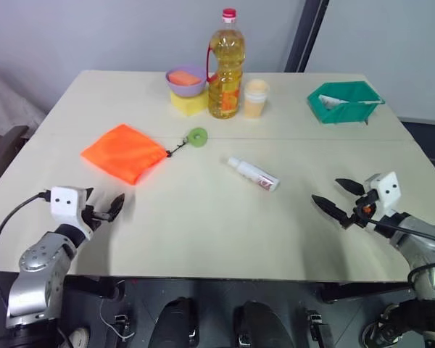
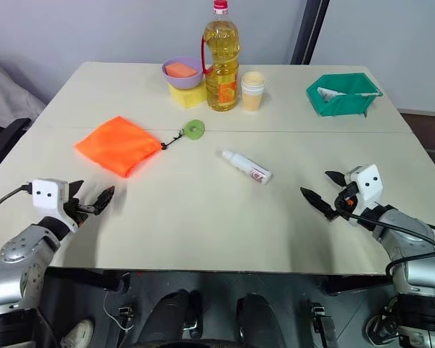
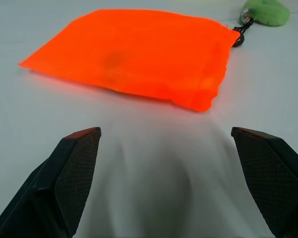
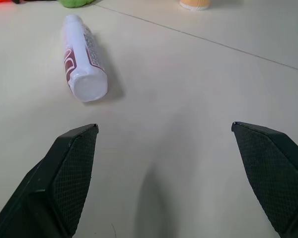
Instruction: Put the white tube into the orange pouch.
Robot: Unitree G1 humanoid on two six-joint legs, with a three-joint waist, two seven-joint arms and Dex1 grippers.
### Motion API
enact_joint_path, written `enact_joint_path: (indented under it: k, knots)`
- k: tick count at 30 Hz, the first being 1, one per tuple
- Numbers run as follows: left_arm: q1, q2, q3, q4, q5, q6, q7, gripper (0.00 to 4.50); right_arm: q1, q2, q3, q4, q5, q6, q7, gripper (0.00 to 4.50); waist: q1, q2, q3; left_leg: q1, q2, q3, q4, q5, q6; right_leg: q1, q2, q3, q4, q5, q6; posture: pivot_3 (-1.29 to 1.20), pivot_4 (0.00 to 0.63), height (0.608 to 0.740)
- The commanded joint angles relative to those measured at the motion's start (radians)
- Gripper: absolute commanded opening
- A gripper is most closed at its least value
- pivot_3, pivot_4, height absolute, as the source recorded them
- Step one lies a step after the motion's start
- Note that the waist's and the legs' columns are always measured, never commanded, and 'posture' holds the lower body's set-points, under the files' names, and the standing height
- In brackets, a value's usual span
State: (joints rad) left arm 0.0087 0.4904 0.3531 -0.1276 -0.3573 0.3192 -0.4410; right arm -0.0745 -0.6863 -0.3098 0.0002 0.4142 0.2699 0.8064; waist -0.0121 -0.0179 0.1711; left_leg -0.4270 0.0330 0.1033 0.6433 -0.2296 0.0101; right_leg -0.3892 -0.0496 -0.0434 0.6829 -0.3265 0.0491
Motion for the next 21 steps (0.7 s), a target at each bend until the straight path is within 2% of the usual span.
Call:
enact_joint_path:
  k: [1, 9, 13, 17, 21]
  knots:
    - [-0.007, 0.019, -0.012, -0.042, 0.010, -0.004, -0.012, 4.50, -0.005, 0.004, -0.006, -0.038, 0.006, -0.014, -0.002, 4.47, 0.000, 0.000, 0.000, 0.000, 0.000, 0.000, 0.000, 0.000, 0.000, 0.000, 0.000, 0.000, 0.000, 0.000, 0.000, 0.00, 0.150, 0.737]
    - [-0.018, 0.019, -0.129, -0.150, 0.055, 0.005, -0.029, 4.50, -0.049, 0.002, 0.030, -0.072, 0.008, 0.003, -0.009, 4.47, 0.000, 0.000, 0.000, 0.000, 0.000, 0.000, 0.000, 0.000, 0.000, 0.000, 0.000, 0.000, 0.000, 0.000, 0.000, 0.00, 0.150, 0.737]
    - [-0.092, 0.039, -0.228, -0.138, 0.195, 0.027, 0.034, 4.50, -0.043, 0.000, 0.032, -0.136, 0.020, 0.025, -0.015, 4.47, 0.003, 0.000, 0.000, 0.000, 0.000, 0.000, 0.000, 0.000, 0.000, 0.000, 0.000, 0.000, 0.000, 0.000, 0.000, 0.00, 0.150, 0.737]
    - [-0.183, 0.067, -0.343, -0.097, 0.424, 0.035, 0.151, 4.50, -0.038, 0.004, 0.052, -0.195, 0.034, 0.053, -0.008, 4.47, 0.002, 0.000, 0.000, 0.000, 0.000, 0.000, 0.000, 0.000, 0.000, 0.000, 0.000, 0.000, 0.000, 0.000, 0.000, 0.00, 0.150, 0.737]
    - [-0.265, 0.044, -0.399, -0.042, 0.522, 0.052, 0.212, 4.50, -0.036, 0.011, 0.087, -0.261, 0.052, 0.085, 0.002, 4.47, 0.000, 0.000, 0.000, 0.000, 0.000, 0.000, 0.000, 0.000, 0.000, 0.000, 0.000, 0.000, 0.000, 0.000, 0.001, 0.00, 0.150, 0.737]
